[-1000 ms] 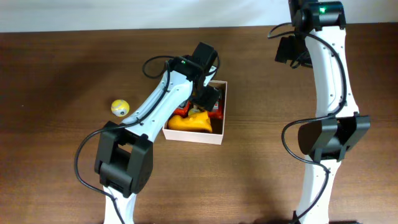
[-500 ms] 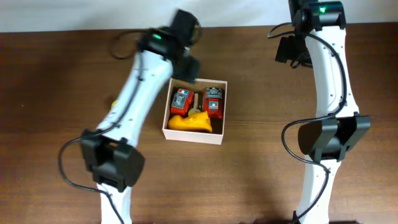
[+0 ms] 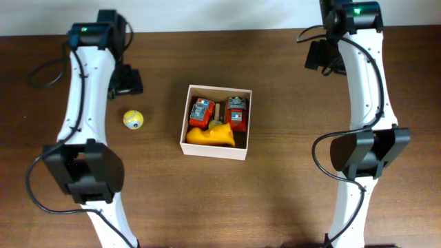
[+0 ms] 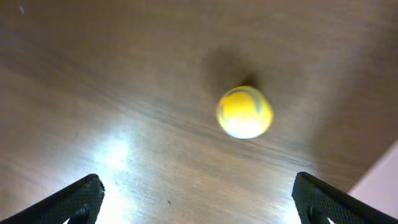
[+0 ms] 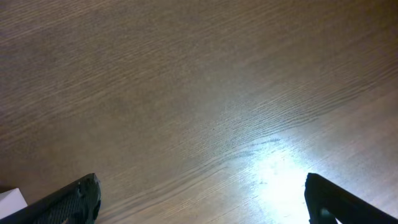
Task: Pack container
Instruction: 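Raise the left gripper out of the box and move left, then lower the left gripper onto the yellow smiley ball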
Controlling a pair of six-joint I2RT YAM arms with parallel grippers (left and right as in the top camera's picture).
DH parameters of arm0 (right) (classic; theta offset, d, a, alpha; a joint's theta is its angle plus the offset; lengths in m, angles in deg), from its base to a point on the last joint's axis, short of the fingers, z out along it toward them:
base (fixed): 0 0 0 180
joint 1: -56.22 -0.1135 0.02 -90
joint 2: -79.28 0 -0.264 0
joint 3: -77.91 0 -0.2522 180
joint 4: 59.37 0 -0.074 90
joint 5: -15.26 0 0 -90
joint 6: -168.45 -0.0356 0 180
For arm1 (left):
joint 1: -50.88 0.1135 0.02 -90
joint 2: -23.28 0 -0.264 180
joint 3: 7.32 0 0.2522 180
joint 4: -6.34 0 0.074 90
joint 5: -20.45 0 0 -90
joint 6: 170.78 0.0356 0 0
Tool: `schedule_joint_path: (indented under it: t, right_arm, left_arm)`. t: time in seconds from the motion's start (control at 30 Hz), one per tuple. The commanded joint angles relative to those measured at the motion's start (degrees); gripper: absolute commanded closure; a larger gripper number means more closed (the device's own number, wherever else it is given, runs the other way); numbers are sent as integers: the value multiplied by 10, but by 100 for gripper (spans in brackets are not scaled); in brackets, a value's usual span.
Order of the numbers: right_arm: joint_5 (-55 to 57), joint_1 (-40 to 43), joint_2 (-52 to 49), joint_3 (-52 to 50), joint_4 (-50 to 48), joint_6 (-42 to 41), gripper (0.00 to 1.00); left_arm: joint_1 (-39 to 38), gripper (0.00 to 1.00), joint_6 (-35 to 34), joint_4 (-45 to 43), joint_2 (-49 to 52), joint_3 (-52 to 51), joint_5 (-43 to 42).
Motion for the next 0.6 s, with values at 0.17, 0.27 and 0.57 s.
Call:
schedule_joint_path:
  t: [0.17, 0.27, 0.57]
  right_arm:
    - [1, 2, -1, -1, 0, -2, 1]
    - [1, 2, -1, -1, 0, -2, 1]
    - [1, 2, -1, -1, 0, -2, 1]
  left_arm:
    - [19, 1, 35, -62, 1, -118, -118]
    - [16, 1, 36, -74, 1, -147, -119]
    - [17, 1, 39, -138, 2, -217, -119]
